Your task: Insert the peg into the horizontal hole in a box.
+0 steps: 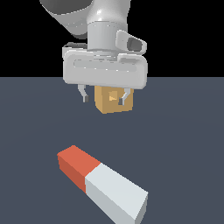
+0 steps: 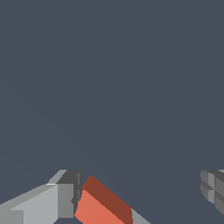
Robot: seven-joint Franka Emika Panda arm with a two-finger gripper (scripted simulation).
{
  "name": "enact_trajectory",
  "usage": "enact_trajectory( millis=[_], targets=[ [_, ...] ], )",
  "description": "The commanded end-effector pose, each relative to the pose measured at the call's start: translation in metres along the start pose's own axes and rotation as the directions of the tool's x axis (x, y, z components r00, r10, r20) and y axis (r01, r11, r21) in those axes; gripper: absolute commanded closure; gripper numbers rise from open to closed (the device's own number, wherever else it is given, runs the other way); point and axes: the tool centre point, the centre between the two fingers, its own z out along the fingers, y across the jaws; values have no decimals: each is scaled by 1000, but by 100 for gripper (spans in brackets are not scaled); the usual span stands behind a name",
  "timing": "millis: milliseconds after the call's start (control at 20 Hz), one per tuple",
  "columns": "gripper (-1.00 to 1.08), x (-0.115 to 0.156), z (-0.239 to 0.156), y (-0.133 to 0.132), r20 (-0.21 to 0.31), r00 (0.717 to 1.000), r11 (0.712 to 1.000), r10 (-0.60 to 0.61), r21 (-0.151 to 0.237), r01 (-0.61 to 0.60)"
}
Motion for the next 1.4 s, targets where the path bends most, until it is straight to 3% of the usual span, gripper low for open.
enact_trajectory(
  millis=[0, 800, 1350],
  targets=[
    [-92, 0, 0, 0, 0, 1000, 1000, 0, 0, 0],
    [-92, -26, 10, -6, 9, 990, 990, -138, -8, 138],
    [-92, -69, 25, -8, 25, 935, 935, -354, -19, 354]
  ],
)
